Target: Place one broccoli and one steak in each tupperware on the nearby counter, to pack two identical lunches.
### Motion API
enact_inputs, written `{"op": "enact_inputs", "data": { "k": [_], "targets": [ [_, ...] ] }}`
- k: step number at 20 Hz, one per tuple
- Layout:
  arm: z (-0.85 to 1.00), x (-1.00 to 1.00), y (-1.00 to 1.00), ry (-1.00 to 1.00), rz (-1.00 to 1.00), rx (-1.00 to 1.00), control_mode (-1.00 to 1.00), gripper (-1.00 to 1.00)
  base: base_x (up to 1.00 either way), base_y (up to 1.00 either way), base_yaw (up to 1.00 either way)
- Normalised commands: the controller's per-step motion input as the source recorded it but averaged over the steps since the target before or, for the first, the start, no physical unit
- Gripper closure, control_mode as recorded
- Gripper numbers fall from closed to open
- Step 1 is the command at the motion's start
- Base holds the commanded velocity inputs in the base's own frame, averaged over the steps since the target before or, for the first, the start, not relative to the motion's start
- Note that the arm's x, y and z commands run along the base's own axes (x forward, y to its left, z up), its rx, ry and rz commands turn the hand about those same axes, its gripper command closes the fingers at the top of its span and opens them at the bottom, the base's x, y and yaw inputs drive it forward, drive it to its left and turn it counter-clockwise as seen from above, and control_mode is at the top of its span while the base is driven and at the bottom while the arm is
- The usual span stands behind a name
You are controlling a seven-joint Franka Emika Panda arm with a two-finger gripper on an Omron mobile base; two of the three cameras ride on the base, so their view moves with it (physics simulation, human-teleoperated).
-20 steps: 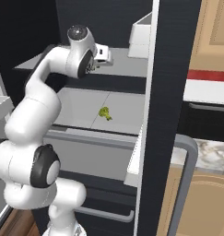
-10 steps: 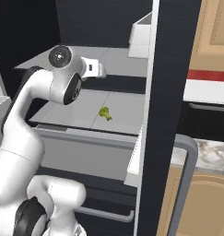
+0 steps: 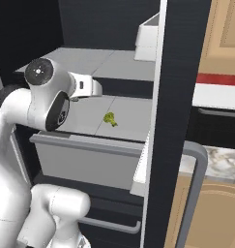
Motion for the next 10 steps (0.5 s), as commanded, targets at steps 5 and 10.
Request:
{"op": "enact_inputs", "data": {
  "k": [5, 10],
  "targets": [
    [0.0, -0.4, 0.01, 0.07, 0.0, -0.03, 1.0, 1.0, -0.6, 0.02, 0.0],
    [0.0, 0.0, 0.0, 0.0, 0.0, 0.0, 1.0, 1.0, -1.0, 0.0, 0.0]
  ]
}}
